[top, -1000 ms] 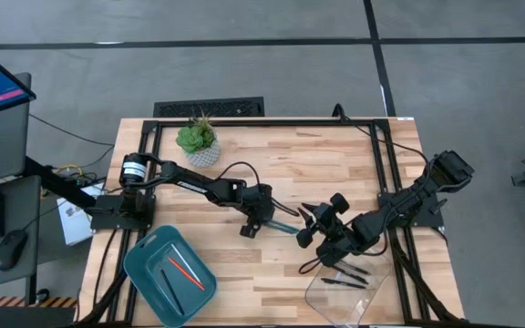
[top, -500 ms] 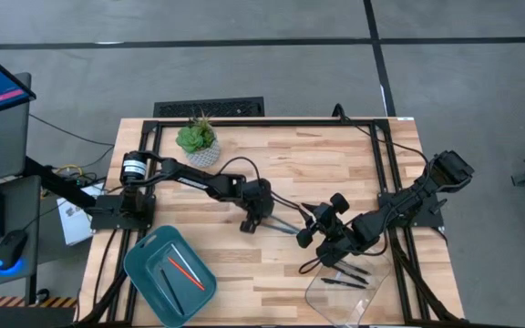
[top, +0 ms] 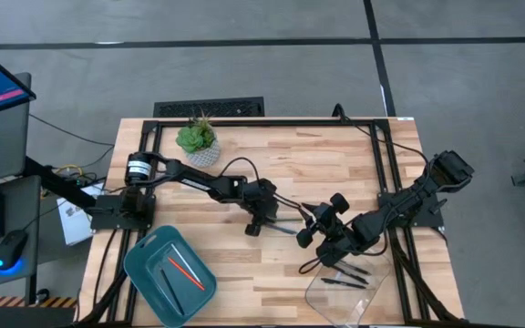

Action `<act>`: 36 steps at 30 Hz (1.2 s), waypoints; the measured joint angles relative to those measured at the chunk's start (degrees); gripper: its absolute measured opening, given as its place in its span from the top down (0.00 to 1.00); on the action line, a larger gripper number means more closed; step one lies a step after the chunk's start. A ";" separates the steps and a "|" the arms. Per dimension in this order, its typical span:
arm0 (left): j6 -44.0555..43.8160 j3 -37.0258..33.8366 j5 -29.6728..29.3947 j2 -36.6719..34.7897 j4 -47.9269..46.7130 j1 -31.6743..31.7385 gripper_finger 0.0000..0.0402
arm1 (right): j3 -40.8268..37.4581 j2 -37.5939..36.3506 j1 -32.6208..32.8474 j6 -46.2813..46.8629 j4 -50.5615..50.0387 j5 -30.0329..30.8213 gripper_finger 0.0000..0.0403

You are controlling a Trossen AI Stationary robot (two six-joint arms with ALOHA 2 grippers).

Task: Sort pens & pencils
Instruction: Put the green pencil into the blue bin

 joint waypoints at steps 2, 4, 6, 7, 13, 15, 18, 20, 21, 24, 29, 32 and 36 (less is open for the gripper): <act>-0.91 0.07 0.54 1.90 2.96 0.00 0.79 | -0.01 0.00 0.02 0.01 -0.05 -0.01 0.73; -1.98 0.17 0.81 3.32 3.47 -0.01 0.79 | -0.02 0.00 0.04 0.00 -0.15 0.00 0.73; -3.23 0.20 1.11 4.19 3.72 0.06 0.79 | -0.02 0.00 0.07 0.00 -0.49 -0.08 0.73; -3.92 0.20 1.04 4.74 3.83 0.04 0.79 | -0.02 0.00 0.04 0.02 -0.55 -0.06 0.73; -7.72 0.14 -1.72 4.98 5.13 -0.07 0.79 | -0.02 0.00 0.00 0.02 -0.52 -0.02 0.73; -9.58 0.09 -3.08 5.13 6.70 -0.14 0.79 | -0.02 0.00 0.00 0.02 -0.50 -0.02 0.73; -11.20 0.07 -3.50 5.23 8.33 -0.13 0.79 | -0.02 0.00 0.04 0.02 -0.49 -0.04 0.73; -11.38 0.07 -3.75 5.27 8.89 -0.13 0.79 | -0.02 0.00 0.04 0.02 -0.50 -0.07 0.73; -11.36 0.07 -3.83 5.27 8.98 -0.15 0.79 | -0.02 0.00 0.04 0.02 -0.50 -0.07 0.73; -11.87 0.07 -4.39 5.52 9.02 -0.38 0.79 | -0.02 0.00 0.04 0.02 -0.50 -0.07 0.73; -12.34 0.07 -4.38 5.60 8.91 -0.44 0.79 | -0.02 0.00 0.06 0.02 -0.50 -0.11 0.73; -12.34 0.07 -5.22 5.60 8.63 -0.67 0.79 | -0.02 0.00 0.07 0.02 -0.50 -0.14 0.73; -12.39 -1.25 -5.41 5.60 9.80 -0.68 0.79 | -0.02 0.00 0.07 0.02 -0.50 -0.15 0.73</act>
